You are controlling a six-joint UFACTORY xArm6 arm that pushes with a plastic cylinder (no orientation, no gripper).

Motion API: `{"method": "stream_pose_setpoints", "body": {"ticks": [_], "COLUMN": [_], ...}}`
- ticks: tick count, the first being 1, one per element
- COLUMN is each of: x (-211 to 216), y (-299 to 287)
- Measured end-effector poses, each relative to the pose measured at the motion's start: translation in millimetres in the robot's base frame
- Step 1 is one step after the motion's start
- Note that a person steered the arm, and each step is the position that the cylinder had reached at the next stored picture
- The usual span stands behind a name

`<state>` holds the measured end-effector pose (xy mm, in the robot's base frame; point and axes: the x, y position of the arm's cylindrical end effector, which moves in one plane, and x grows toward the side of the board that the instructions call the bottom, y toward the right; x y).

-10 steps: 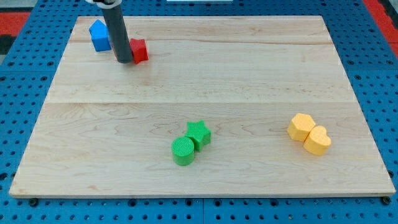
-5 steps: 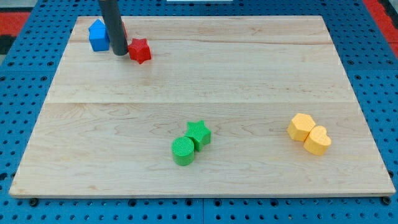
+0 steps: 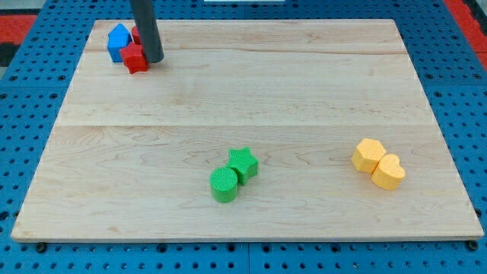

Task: Push the red blocks to the right side of the blue blocks

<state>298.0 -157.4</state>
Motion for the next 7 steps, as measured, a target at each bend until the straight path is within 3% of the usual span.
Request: {"method": "stream_pose_setpoints", "body": {"ticks": [1, 2, 3, 5, 7], "x": [21.8, 30.5, 20.4, 2.7, 116.1], "y": [23.0, -2.8, -28.6, -18.9, 66.6]}}
